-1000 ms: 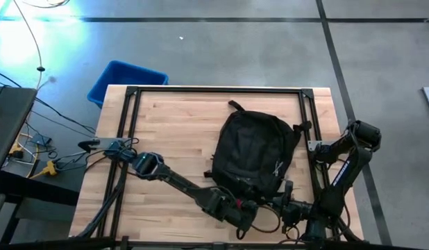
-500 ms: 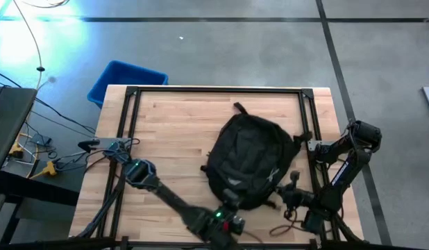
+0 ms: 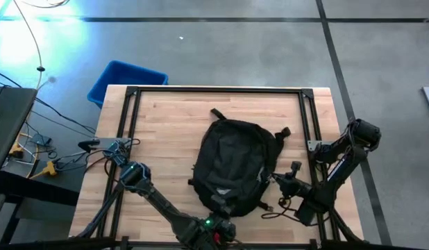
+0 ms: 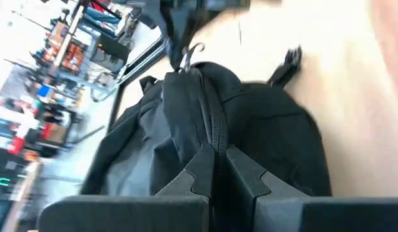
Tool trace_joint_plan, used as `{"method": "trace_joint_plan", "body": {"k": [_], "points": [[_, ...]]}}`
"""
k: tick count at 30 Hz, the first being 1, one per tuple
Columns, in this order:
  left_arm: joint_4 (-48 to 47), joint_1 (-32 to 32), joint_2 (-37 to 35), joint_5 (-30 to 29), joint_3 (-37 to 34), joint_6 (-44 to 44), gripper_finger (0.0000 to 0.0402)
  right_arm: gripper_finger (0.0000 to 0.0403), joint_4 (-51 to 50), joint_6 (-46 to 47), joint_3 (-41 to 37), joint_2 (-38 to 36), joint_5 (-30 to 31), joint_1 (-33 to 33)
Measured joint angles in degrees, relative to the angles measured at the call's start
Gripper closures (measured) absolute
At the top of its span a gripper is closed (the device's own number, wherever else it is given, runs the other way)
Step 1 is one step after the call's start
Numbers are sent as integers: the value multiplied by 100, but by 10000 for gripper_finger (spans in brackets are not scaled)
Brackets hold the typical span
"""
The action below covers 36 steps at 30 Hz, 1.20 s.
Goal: Unpack backpack
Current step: Close the black backpack
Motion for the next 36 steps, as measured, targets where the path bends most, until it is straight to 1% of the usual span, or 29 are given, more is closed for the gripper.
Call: {"method": "trace_joint_plan", "body": {"k": [3, 5, 7, 9, 10, 12, 15, 18, 20, 22, 23, 26, 28, 30, 31, 33, 36], "points": [[998, 238, 7, 215, 0, 26, 392, 403, -2, -240, -2, -1, 141, -308], [1799, 443, 24, 456, 0, 29, 391, 403, 61, -566, -4, -1, 261, -592], [2406, 642, 46, 1072, 0, 147, 389, 403, 222, -1002, -5, -3, 373, -862], [2583, 813, 46, 1864, 2, 472, 381, 403, 340, -1556, 8, -5, 422, -1054], [2606, 875, 50, 2163, 2, 533, 374, 403, 322, -1761, 53, -3, 422, -1137], [2619, 942, 50, 2480, 11, 619, 356, 399, 215, -1981, 228, -1, 402, -1295], [2548, 968, 50, 2561, 26, 672, 318, 374, -103, -2204, 512, -1, 171, -1440], [2472, 905, 48, 2567, 48, 831, 279, 329, -591, -2317, 870, -1, -32, -1465], [2359, 821, 28, 2494, 194, 1073, 257, 296, -1032, -2186, 1167, -1, -187, -1434], [2297, 680, -151, 2060, 180, 1328, 246, 264, -1485, -2019, 1517, -1, -361, -1344], [2257, 594, -250, 1649, 170, 1399, 244, 250, -1649, -1950, 1680, -5, -460, -1263], [1633, 345, -601, 59, 177, 1418, 244, 216, -1762, -1903, 2138, -5, -491, -861], [913, 270, -813, -567, 179, 1085, 250, 201, -1439, -2096, 2303, -7, -275, -552], [43, 325, -1004, -659, 178, 315, 261, 193, -696, -2583, 2335, -6, -235, -298], [-456, 396, -1086, -589, 177, -225, 267, 191, -254, -2909, 2306, -7, -382, -213], [-1522, 587, -1213, -376, 177, -1379, 281, 190, 851, -3600, 2142, -7, -895, -130], [-3222, 966, -1234, 38, 167, -2913, 302, 195, 3157, -4990, 1649, -7, -1777, -250]]}}
